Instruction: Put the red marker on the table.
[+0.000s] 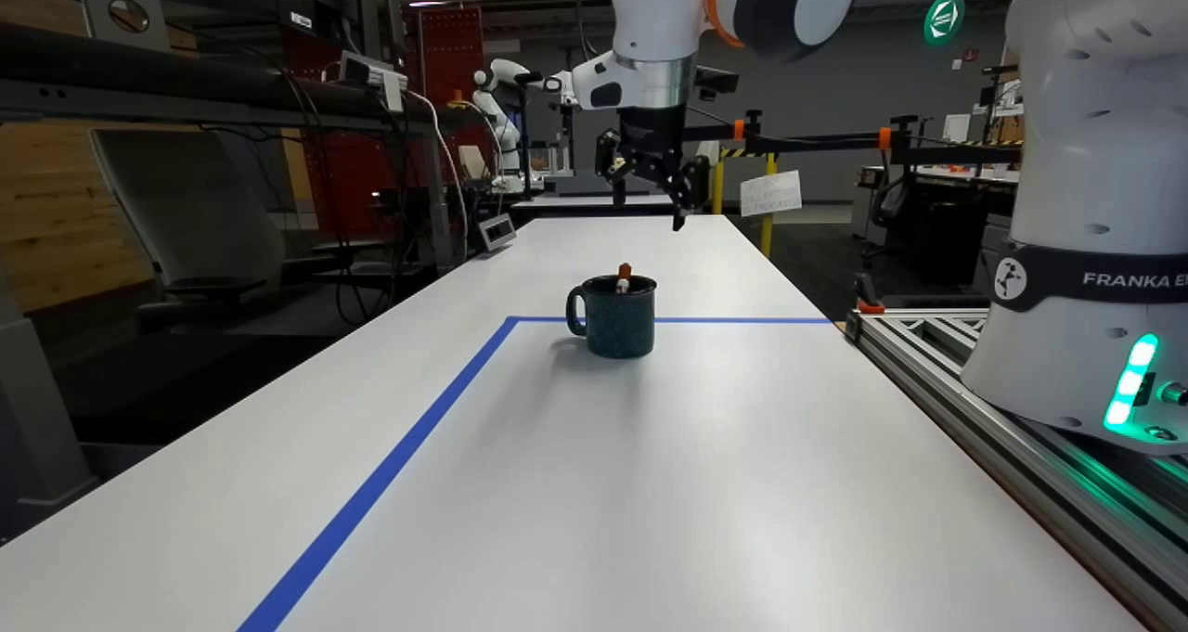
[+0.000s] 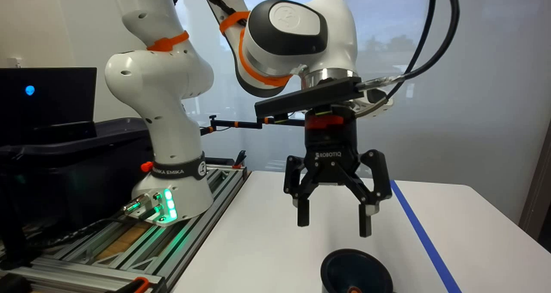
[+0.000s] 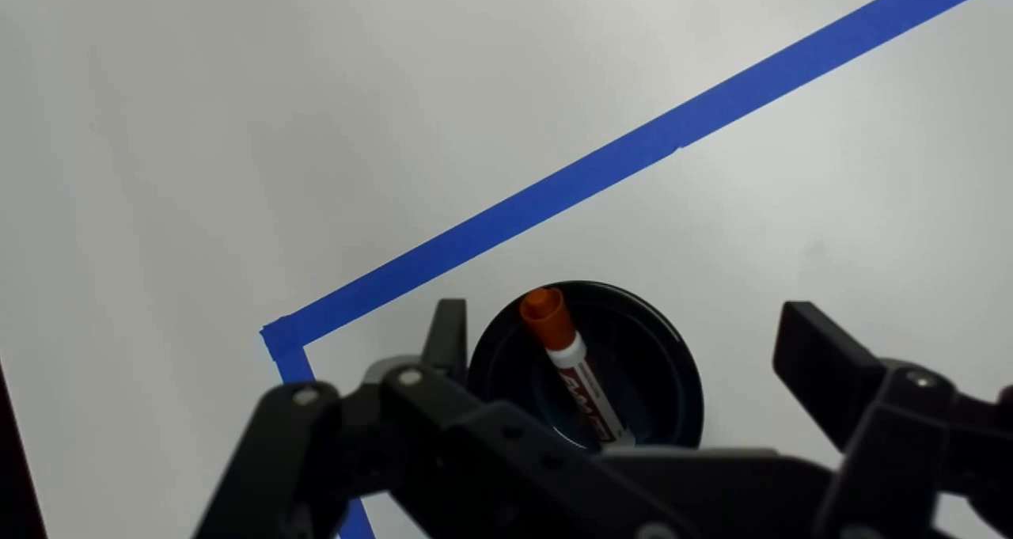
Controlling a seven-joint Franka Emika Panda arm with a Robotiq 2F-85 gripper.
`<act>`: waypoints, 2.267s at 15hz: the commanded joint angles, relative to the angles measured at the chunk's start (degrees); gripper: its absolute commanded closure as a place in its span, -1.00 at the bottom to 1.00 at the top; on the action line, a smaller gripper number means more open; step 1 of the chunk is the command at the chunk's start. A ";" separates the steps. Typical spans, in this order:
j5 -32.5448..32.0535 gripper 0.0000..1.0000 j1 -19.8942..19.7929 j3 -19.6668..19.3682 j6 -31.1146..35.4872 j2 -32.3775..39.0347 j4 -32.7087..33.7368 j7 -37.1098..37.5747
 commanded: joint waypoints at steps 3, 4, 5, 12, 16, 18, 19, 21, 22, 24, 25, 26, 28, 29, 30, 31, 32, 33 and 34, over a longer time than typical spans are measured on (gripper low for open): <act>0.58 -1.00 -1.44 -1.60 5.43 5.45 2.97 -4.32; 0.12 -1.00 -1.73 -1.83 7.52 6.00 3.20 -4.80; -0.71 -1.00 -2.07 -1.96 9.87 6.65 3.58 -4.78; 5.70 -1.00 -2.01 -0.58 13.63 13.61 6.07 -11.90; 8.83 -0.31 -2.41 0.88 13.76 16.06 7.34 -14.45; 7.07 -0.16 -2.57 1.02 13.91 16.45 8.35 -12.49; 7.44 -0.03 -2.61 1.16 13.89 16.76 8.73 -12.82; 8.60 -0.04 -2.54 1.53 13.61 17.17 9.23 -13.84; 10.07 -0.11 -2.52 1.86 13.26 17.52 9.29 -15.23; 13.99 -0.16 -2.40 2.81 12.55 18.15 8.78 -18.57; 15.28 -0.13 -2.22 3.26 11.19 18.31 8.94 -19.78; 16.59 -0.10 -2.10 3.73 9.95 18.33 8.96 -21.09; 16.47 -0.05 -1.87 3.89 7.71 18.09 9.51 -21.13; 16.18 -0.04 -1.99 3.81 7.26 18.13 9.64 -20.97; 16.61 0.00 -2.20 3.79 6.87 18.30 9.70 -21.26; 16.41 0.00 -2.23 3.73 6.11 18.40 9.86 -21.16; 16.60 0.05 -2.23 3.77 5.22 18.56 10.00 -21.27; 16.59 0.03 -2.21 3.79 4.81 18.74 10.12 -21.23; 15.63 0.07 -2.13 3.64 4.22 18.95 10.35 -20.44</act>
